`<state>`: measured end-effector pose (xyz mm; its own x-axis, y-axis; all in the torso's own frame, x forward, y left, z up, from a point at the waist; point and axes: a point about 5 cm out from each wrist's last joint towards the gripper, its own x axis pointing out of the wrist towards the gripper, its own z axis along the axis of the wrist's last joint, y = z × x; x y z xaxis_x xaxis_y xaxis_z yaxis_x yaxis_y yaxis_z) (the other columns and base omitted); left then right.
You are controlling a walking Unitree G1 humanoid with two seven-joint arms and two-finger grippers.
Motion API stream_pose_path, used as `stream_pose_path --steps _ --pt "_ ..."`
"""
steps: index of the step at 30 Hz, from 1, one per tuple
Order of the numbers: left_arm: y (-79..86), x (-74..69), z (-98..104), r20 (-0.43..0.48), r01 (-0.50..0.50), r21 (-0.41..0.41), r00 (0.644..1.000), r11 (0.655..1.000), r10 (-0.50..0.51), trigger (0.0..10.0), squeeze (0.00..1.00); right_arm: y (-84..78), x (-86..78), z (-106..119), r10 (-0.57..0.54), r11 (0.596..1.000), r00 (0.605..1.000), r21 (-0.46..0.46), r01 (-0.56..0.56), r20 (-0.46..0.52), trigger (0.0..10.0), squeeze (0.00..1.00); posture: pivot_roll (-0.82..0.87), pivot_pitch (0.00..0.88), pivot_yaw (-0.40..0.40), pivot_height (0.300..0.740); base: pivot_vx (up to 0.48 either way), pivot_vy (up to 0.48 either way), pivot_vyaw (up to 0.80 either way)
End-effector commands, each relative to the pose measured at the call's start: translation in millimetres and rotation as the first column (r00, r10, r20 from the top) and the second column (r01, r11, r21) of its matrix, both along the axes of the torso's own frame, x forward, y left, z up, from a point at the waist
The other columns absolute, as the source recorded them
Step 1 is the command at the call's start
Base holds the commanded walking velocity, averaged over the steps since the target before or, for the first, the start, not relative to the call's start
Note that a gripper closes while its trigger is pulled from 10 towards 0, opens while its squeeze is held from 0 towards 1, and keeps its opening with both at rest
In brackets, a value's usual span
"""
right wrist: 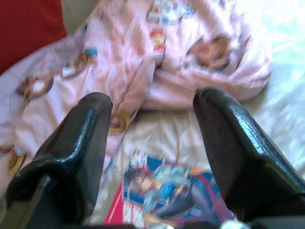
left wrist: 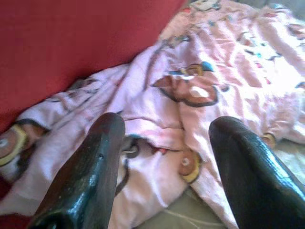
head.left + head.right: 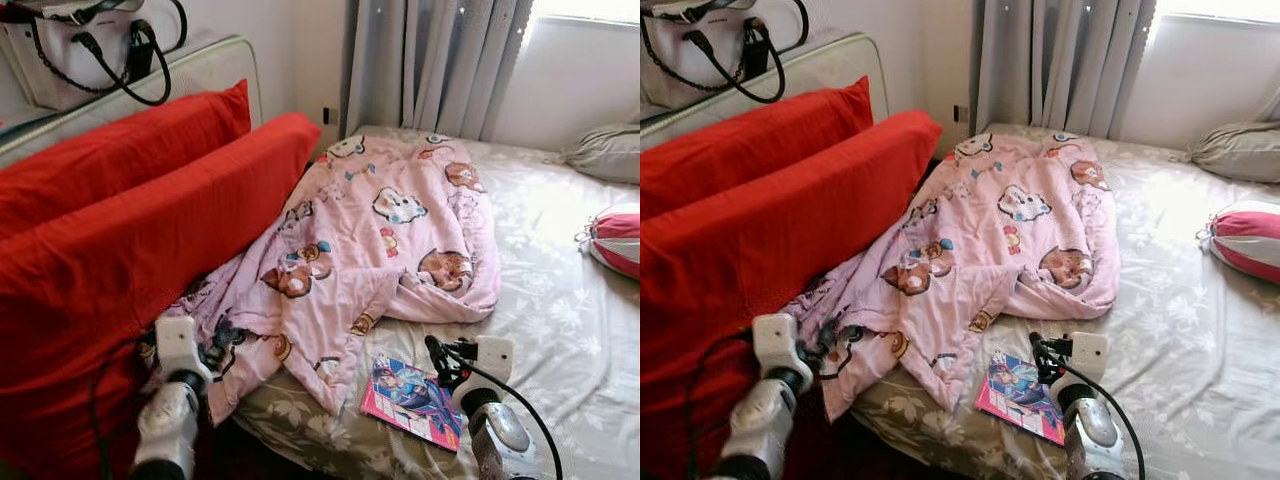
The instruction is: Clean up the room
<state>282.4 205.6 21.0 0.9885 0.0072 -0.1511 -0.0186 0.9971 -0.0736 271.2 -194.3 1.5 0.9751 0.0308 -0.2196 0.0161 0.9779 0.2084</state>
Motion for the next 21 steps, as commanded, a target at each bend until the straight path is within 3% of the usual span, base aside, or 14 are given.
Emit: stream_pose_path --steps 1,11,21 --pt "1.7 6.7 13.8 0.075 0.008 0.021 0.997 1.0 -0.01 10.0 0.0 -2.9 2.1 5.6 -0.028 1.0 0.999 0.002 0.028 0.04 10.0 0.0 0.06 0.0 -0.014 0.74 0.0 0.0 0.0" --pt "-19.9 11.9 29.6 0.165 0.088 -0.013 0.983 0.996 -0.084 10.0 0.0 -24.8 1.4 18.8 -0.148 0.989 0.982 -0.01 0.151 0.121 10.0 0.0 0.04 0.0 -0.024 0.74 0.0 0.0 0.0" --pt "-22.6 6.4 42.8 0.218 0.094 -0.016 0.972 0.995 -0.089 10.0 0.0 -26.5 2.3 26.6 -0.116 0.99 0.982 -0.059 0.126 0.152 10.0 0.0 0.08 0.0 -0.027 0.74 0.0 0.0 0.0"
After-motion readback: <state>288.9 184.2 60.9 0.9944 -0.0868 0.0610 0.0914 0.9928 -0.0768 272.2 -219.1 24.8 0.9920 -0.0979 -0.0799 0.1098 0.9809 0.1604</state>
